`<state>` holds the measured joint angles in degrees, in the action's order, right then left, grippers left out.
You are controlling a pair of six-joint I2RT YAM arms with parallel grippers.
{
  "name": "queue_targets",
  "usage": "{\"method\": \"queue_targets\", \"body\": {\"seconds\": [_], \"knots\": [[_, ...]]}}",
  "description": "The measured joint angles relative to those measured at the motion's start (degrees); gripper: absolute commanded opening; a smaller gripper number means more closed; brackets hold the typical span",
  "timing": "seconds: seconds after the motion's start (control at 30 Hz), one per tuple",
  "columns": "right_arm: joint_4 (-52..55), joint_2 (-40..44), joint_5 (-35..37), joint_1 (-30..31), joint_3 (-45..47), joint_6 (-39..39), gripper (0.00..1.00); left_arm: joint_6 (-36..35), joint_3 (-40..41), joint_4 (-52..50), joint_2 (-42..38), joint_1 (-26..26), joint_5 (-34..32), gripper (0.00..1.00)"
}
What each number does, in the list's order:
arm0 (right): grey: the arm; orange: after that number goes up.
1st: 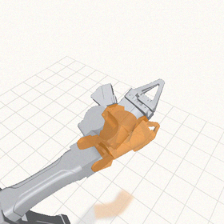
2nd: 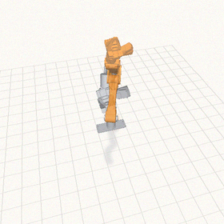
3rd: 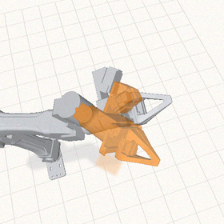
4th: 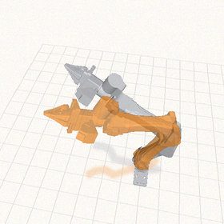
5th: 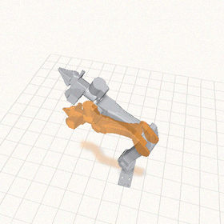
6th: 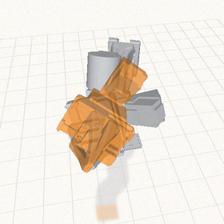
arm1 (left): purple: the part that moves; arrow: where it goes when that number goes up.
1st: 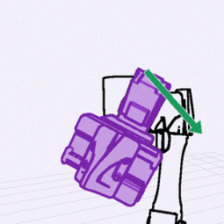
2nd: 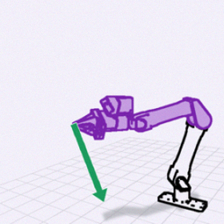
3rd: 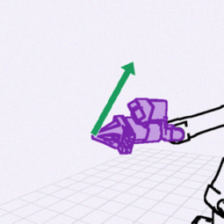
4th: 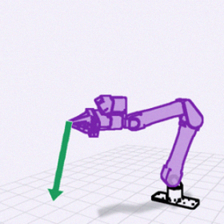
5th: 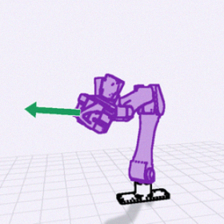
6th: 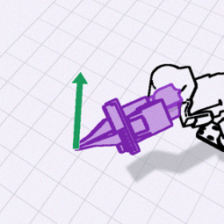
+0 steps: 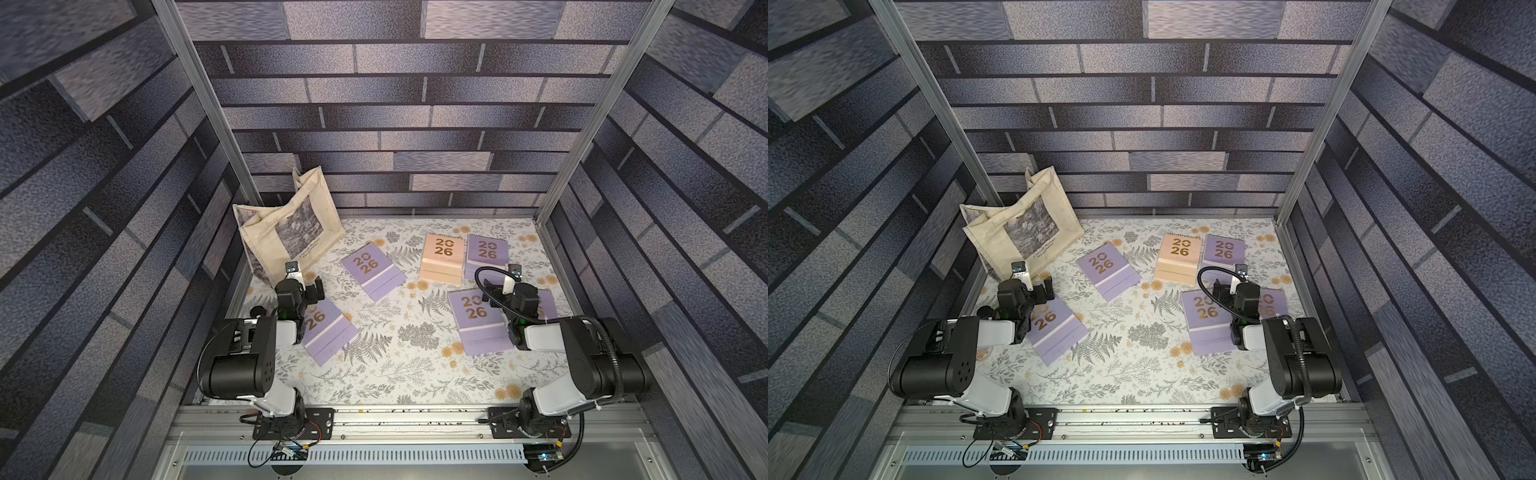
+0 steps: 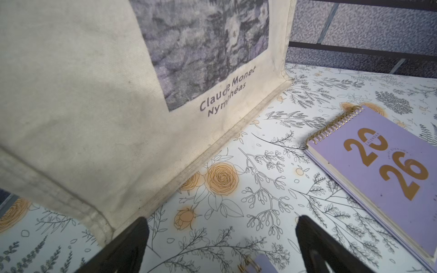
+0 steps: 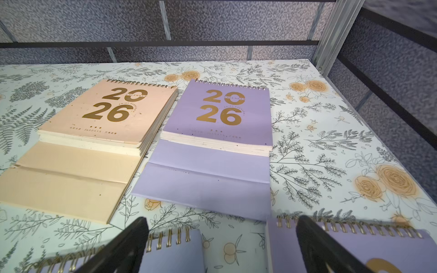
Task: Stack the calendars
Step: Pick up the calendar at the center of the board.
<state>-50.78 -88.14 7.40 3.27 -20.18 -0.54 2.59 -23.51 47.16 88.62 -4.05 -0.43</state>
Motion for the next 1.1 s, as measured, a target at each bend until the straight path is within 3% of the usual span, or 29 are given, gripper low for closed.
{"method": "queue_targets", "body": {"seconds": [0.97,1.1], "knots": [[0.0,0.0,-0.02,0.0,0.0,0.0,1.0,0.0,0.0,-0.02,0.0,-0.17,0.13,1.0],[0.0,0.02,-1.46,0.0,0.0,-0.44,1.0,0.33,-1.44,-3.61,-0.17,-0.17,-0.48,1.0]]}}
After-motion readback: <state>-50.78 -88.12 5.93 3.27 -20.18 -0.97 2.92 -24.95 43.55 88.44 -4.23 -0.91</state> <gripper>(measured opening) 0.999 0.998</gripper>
